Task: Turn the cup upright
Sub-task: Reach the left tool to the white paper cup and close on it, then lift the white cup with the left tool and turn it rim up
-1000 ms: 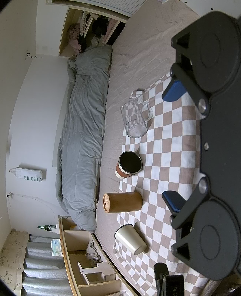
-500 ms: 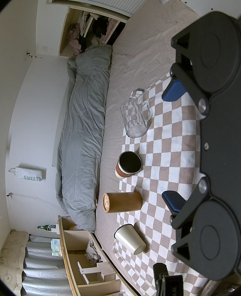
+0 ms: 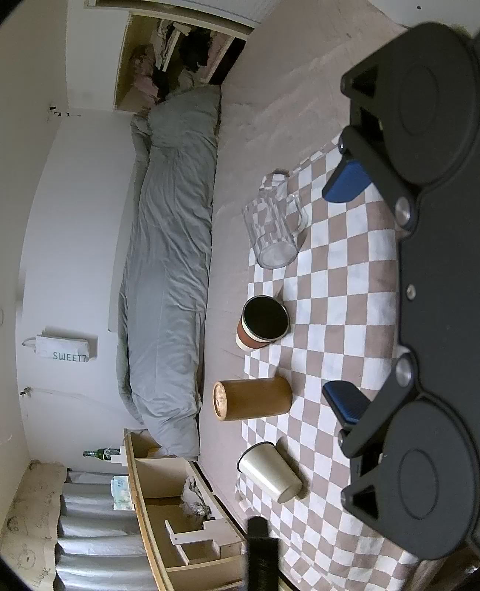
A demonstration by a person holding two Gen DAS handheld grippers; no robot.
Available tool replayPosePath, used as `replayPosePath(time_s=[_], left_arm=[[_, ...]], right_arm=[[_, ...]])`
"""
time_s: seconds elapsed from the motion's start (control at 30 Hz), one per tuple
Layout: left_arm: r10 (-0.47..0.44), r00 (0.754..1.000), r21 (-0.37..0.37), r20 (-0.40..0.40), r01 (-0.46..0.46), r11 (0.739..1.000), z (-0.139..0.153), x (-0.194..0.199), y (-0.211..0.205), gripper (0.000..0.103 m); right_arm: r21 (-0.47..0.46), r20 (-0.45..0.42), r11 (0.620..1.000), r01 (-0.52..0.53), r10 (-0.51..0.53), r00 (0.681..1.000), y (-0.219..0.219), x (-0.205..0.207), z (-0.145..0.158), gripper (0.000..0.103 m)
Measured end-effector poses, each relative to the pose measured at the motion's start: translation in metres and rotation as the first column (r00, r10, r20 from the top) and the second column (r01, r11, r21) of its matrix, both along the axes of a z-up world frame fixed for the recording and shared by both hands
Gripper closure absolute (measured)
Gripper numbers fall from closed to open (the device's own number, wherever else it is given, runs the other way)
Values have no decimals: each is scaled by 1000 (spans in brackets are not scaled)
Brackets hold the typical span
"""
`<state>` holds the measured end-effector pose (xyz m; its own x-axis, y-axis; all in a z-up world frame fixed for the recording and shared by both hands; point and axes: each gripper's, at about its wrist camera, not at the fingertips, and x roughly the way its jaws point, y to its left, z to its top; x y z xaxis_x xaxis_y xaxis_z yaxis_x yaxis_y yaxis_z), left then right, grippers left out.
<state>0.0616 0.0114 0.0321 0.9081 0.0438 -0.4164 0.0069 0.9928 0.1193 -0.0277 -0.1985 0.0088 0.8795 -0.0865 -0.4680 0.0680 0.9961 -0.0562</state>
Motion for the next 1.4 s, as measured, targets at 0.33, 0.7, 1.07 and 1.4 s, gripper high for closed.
replayPosePath(time_s=[0.33,0.7,1.07,1.4], left_arm=[[-125,983,2,-134,127,992,-26,92,25,0],[-145,936,43,-319,167,985,-69,184,44,7],[-119,872,51,-475,162,985,-106,234,49,17],[-117,863,-20,-491,124,992,-109,224,57,32]], right_arm=[[3,-18,1000,-17,17,1000,6,13,-5,0],[15,-59,999,-37,37,998,6,31,-11,0],[55,-98,998,-35,40,994,-9,44,-15,0],[84,-106,996,-11,19,994,-25,41,-14,0]])
